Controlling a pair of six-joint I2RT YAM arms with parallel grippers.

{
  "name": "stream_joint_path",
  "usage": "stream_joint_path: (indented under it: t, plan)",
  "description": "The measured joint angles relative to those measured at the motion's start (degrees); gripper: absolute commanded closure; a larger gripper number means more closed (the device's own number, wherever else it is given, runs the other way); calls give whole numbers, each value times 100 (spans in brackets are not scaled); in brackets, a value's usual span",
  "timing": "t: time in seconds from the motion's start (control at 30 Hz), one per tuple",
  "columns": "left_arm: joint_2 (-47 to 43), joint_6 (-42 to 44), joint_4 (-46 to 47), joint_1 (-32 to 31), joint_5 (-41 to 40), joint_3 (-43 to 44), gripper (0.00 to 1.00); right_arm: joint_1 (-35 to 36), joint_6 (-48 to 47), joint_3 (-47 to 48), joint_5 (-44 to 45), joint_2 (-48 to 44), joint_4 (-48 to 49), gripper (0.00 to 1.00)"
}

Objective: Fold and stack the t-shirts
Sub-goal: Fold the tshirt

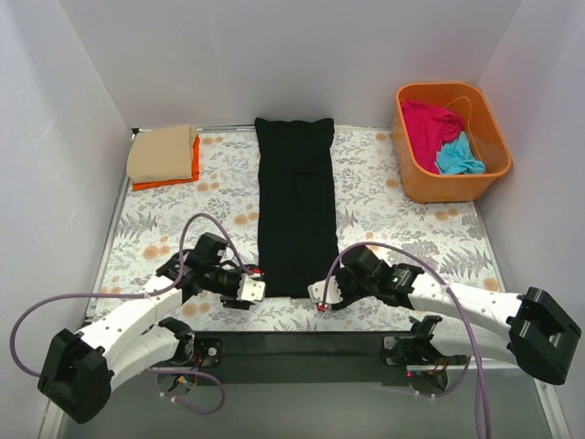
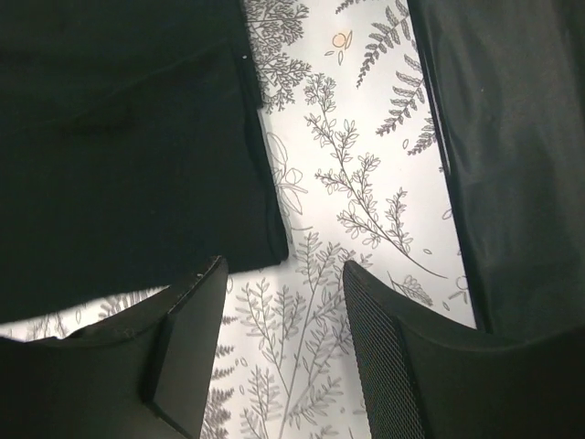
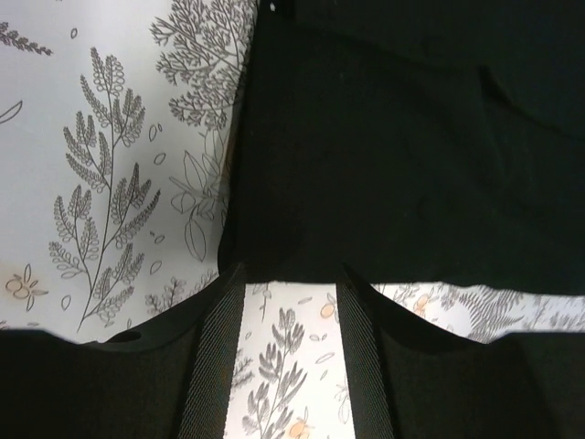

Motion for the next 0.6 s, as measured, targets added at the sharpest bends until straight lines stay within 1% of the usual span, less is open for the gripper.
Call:
stream_joint_path:
  t: [0.07,0.17,0.27,0.33,0.43,0.6]
  plan:
    - [107,57,313,-247,-164,-127,52,114,-157,-111,11,63,245,58]
    - [437,76,734,-479,-409,-179,53,214,-374,-271,35,96,527,58]
    - [817,20,1147,-566,-601,-179,55,299,-584,-483,70,81,730,56]
    - [970,24,1329,-592,-684,-179,56,343,-741,-636,98,46,852,52]
    - [997,96,1532,-640,-741,-234,56,361,-866,-730,125,-68,1003,48]
    - [940,317,1663,-715,-817,-483,57,361,-953,-846,125,-262,1067,47]
